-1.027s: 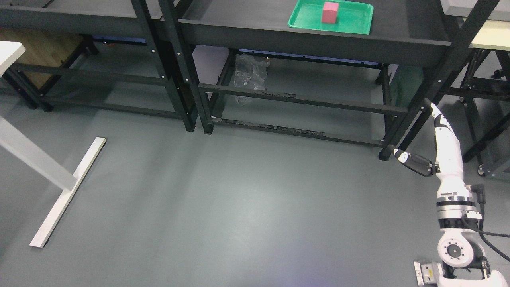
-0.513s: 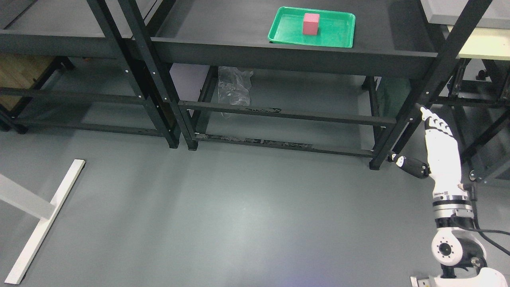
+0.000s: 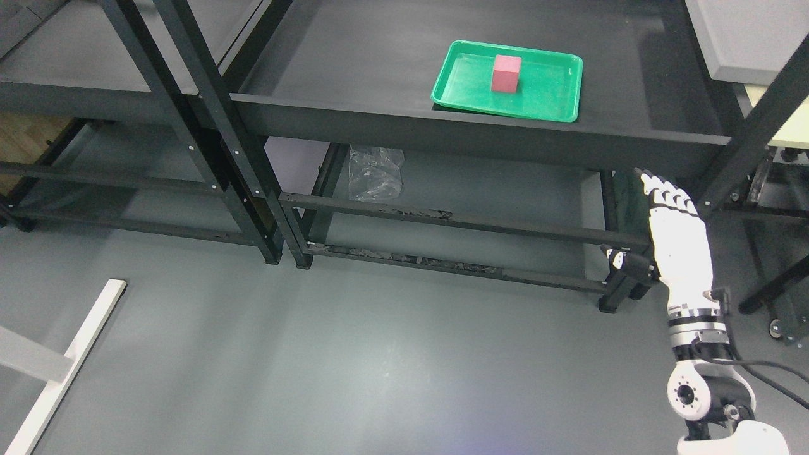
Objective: Pick pink block from left shelf to tray
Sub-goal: 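Approach the green tray, bringing the right hand toward the pink block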
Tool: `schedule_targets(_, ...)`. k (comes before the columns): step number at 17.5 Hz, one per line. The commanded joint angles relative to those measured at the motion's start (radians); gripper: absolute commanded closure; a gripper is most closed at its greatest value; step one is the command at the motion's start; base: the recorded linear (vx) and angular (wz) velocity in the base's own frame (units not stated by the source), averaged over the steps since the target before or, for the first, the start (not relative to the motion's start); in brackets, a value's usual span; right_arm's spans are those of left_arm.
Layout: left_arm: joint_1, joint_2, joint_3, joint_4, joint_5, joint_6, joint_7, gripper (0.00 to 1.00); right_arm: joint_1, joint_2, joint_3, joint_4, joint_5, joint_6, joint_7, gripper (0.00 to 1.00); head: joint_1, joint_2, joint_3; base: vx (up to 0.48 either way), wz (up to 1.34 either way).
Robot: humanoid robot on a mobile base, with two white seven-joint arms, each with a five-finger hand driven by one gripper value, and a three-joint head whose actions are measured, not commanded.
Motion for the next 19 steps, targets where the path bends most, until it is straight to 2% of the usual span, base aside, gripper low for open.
schedule_targets(1,-0.021,0.017,0.000,-0.017,-0.002,-0.001,-0.001,0.00,-0.014,0.020,-0.014,0.007,-0.006,0.000,0.000,0.02,0.0000,0.000,0.000,0.268,0.11)
schedule_targets(19,-0.021,0.017,0.000,-0.017,-0.002,-0.001,-0.001,0.00,-0.017,0.020,-0.014,0.016,-0.018,0.031,0.012,0.02,0.0000,0.000,0.000,0.281,0.16)
